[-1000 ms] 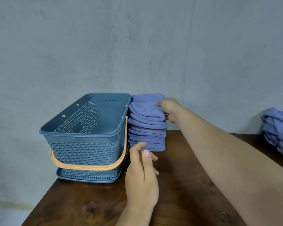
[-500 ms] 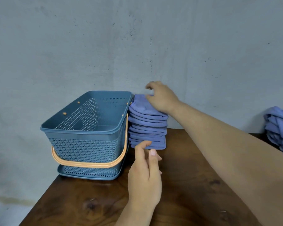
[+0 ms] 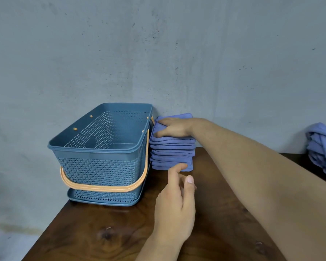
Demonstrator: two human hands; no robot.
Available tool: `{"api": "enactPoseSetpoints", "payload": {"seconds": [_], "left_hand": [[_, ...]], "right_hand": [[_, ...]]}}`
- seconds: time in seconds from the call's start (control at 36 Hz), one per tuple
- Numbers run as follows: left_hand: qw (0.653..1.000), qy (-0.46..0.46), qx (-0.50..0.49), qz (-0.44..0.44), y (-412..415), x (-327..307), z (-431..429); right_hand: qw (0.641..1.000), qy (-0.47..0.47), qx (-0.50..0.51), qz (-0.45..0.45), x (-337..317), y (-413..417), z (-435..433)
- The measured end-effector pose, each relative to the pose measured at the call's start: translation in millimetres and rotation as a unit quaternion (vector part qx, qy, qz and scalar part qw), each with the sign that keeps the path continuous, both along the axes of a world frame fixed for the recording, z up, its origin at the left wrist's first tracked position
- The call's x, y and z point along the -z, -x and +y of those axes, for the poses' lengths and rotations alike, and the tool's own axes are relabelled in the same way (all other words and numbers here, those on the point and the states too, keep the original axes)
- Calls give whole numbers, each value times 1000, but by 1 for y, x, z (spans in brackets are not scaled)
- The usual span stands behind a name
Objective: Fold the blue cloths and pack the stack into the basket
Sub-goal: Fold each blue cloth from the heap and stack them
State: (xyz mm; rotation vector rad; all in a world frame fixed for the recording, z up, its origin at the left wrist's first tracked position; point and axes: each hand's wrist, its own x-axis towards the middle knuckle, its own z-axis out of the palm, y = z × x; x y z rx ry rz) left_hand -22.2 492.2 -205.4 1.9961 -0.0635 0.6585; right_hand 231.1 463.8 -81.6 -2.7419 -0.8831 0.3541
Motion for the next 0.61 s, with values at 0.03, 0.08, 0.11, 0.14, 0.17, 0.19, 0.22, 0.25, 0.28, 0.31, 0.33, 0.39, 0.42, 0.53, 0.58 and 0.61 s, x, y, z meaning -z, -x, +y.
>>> {"api": "enactPoseSetpoints", "payload": {"seconds": [0.03,0.08,0.11,0.14,0.17,0.19,0.22,0.25,0.28,0.31,0.33,0.39,0.42,0.53,0.58,0.61], "left_hand": [[1000,-1,2,0,0,0,0],[1000,-2,6,-2,0,0,0],[1000,-3,8,-2,0,-1,0],[1000,-4,10,-1,0,-1,-1],[1000,-6,10,1,0,0,-1],[1000,-6,11,3,0,0,-1],[1000,-6,11,3,1,0,0],[1000,-6,10,4,1,0,0],[1000,-7,8,5,1,-1,0],[1000,-10,8,9,1,-1,0],[1000,-12,9,11,2,-2,-1],[1000,-22,14,16,3,-3,-2],[999,-27,18,18,3,-3,-3],[997,-57,41,38,5,-2,-11],[995,-73,55,47,9,-4,-19],[993,-84,63,52,12,-4,-24]], "right_hand": [[1000,-1,0,-5,1,0,0],[1000,-11,-1,-16,2,0,0],[1000,-22,-3,-18,0,2,-1],[999,-36,-7,-23,-3,6,-4],[998,-55,-12,-30,-7,10,-8],[996,-76,-15,-38,-11,16,-13],[994,-96,-15,-48,-14,21,-21],[991,-115,-13,-62,-16,28,-30],[988,-133,-9,-81,-16,35,-40],[984,-150,-3,-99,-13,43,-53],[979,-168,4,-113,-8,52,-67],[972,-192,13,-131,4,74,-98],[971,-197,20,-137,11,87,-116],[969,-200,55,-132,38,147,-184],[970,-193,75,-124,50,173,-216],[971,-189,86,-121,56,185,-232]]}}
